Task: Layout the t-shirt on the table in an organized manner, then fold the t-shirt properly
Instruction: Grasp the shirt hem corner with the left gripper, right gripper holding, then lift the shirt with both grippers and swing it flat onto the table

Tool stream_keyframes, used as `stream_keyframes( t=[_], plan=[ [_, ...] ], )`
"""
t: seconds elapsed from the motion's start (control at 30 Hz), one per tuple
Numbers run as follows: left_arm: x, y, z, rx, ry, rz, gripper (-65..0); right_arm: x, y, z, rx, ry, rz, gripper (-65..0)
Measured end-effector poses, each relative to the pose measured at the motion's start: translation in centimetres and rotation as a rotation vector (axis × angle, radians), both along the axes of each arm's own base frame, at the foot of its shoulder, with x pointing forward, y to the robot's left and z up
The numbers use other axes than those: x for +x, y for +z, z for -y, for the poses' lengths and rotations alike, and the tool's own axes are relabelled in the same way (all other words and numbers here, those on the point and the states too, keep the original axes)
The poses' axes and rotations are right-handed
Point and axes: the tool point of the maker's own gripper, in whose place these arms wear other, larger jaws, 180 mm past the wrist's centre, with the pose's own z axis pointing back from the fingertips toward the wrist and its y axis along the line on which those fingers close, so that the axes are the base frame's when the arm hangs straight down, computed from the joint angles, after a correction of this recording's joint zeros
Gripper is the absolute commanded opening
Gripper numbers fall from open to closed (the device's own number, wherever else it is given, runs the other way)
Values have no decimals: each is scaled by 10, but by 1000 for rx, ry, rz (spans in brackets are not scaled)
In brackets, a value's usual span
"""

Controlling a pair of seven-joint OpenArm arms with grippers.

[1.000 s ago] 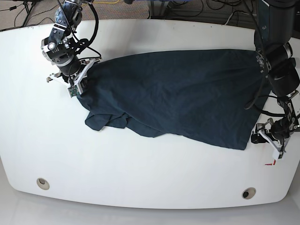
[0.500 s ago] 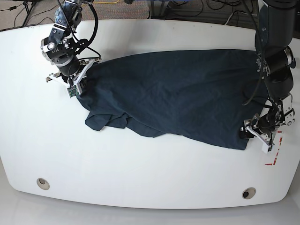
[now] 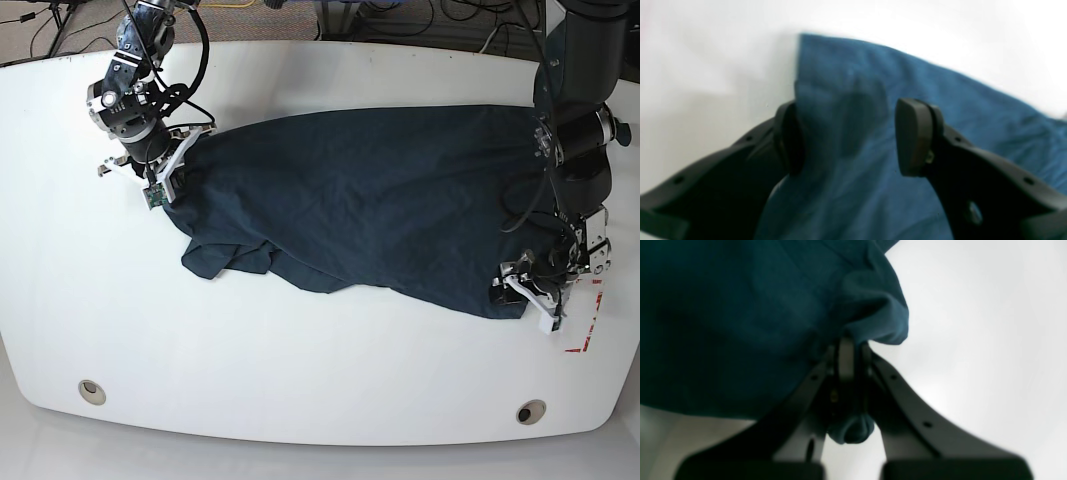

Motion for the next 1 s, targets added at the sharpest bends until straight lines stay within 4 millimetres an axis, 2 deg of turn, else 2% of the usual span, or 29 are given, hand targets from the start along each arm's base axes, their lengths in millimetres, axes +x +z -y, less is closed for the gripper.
stream_keyframes(
  t=[0.17, 0.23, 0.33, 0.37, 0.43, 0.63, 0.83, 1.0],
  plan=[
    [4, 2, 12, -11, -19, -5, -282, 4, 3, 0, 0, 1, 11, -650],
    [4, 1, 12, -11, -19, -5, -342, 4, 3, 0, 0, 1, 11, -650],
    [2, -1, 13, 9, -38, -15, -499, 3, 2, 0, 0, 1, 9, -650],
    [2, -1, 13, 21, -47, -18, -569, 3, 2, 0, 0, 1, 9, -650],
    [0, -4, 14, 46, -73, -31, -650, 3, 3, 0, 0, 0, 10, -650],
    [0, -5, 20, 61, -99, -34, -650, 4, 3, 0, 0, 0, 10, -650],
    [0, -3, 18, 39, -79, -29, -650, 5, 4, 0, 0, 1, 13, -650],
    [5, 14, 8, 78, -81, -6, -650, 10, 8, 0, -2, 1, 29, -650]
  ],
)
